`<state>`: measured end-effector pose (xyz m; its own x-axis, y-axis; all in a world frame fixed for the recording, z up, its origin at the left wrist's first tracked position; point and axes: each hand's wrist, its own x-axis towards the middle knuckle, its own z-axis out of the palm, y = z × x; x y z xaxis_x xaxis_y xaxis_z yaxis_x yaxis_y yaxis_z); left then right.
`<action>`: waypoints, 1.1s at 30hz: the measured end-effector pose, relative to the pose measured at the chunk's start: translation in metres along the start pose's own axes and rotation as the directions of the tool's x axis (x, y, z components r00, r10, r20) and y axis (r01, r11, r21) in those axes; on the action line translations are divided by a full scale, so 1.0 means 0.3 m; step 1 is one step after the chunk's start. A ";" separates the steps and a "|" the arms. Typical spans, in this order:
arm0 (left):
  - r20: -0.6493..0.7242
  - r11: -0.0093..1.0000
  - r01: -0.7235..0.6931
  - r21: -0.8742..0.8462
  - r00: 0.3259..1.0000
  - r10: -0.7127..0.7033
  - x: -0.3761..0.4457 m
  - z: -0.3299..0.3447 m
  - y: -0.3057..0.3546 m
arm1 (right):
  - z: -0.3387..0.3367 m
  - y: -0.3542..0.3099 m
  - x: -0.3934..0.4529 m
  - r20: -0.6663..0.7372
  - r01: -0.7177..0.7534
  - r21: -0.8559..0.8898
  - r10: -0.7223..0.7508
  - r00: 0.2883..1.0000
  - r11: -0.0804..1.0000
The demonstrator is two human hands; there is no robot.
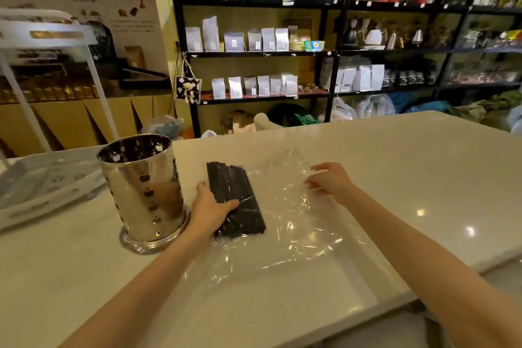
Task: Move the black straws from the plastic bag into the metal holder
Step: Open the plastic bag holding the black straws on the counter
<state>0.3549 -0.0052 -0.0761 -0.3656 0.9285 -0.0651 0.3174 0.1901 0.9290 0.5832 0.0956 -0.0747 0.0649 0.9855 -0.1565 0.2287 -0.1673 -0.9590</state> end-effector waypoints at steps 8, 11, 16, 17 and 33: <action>0.067 0.957 -0.151 0.246 0.988 0.139 0.004 -0.027 -0.055 | 0.100 0.008 -0.026 -0.062 0.177 -0.753 -0.337 0.940 0.634; 0.183 0.895 -0.308 0.323 0.948 0.260 -0.015 -0.059 -0.068 | 0.159 -0.005 -0.152 0.190 0.474 -0.736 -0.525 0.830 0.483; 0.361 0.753 -0.556 0.351 0.823 0.439 -0.036 -0.107 -0.118 | 0.275 0.064 -0.389 0.502 0.850 -0.451 -0.710 0.493 0.272; 0.388 0.729 -0.594 0.340 0.795 0.466 -0.038 -0.111 -0.133 | 0.292 0.080 -0.407 0.547 0.878 -0.415 -0.706 0.449 0.237; 0.404 0.728 -0.635 0.260 0.756 0.515 -0.048 -0.135 -0.182 | 0.336 0.131 -0.438 0.644 0.881 -0.473 -0.682 0.346 0.001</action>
<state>0.3073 -0.0419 -0.1111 0.2407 0.9287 0.2821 0.6903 -0.3681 0.6229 0.4857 -0.0378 -0.1156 -0.7593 0.4724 0.4475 0.5165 0.8558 -0.0270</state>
